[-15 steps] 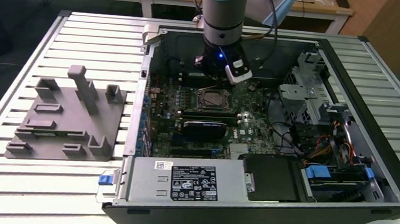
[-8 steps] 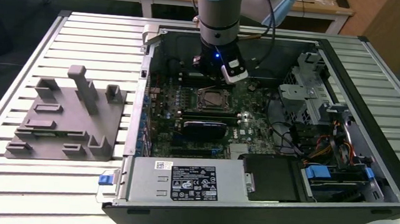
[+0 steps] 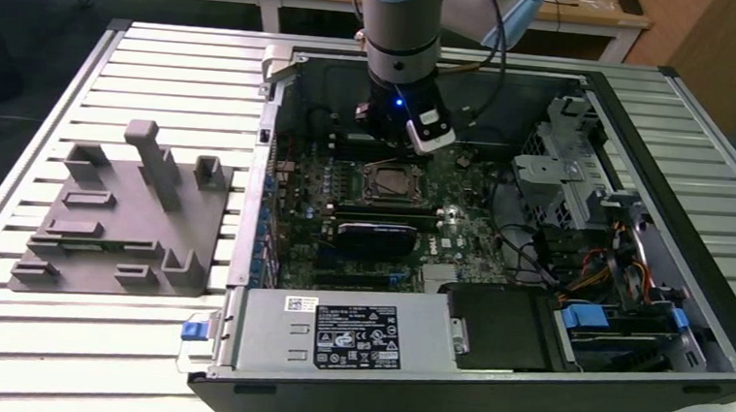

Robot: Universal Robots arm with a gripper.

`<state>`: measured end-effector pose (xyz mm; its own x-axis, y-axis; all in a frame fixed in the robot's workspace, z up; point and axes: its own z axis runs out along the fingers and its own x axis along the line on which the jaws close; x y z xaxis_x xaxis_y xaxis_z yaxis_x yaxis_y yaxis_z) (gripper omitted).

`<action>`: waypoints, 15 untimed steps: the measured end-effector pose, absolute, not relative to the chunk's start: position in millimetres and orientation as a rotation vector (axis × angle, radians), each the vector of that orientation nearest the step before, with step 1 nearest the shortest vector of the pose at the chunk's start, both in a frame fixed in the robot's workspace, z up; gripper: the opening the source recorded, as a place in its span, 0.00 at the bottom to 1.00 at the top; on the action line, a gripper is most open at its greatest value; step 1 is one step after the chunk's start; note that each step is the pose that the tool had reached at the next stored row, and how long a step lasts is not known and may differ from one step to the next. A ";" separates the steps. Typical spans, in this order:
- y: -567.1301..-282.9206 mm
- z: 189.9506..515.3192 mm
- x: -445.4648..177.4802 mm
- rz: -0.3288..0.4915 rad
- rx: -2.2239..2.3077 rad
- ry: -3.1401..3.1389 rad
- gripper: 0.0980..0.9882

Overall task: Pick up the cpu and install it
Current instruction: 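Install the first cpu locking lever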

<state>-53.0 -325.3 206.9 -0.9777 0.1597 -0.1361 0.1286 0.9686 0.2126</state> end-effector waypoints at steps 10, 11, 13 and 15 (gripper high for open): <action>-322.7 206.0 -53.7 0.303 0.217 2.953 0.01; -322.6 205.7 -53.8 0.304 0.217 2.951 0.01; -322.5 205.1 -54.7 0.304 0.216 2.946 0.01; -322.5 204.4 -56.9 0.304 0.215 2.941 0.01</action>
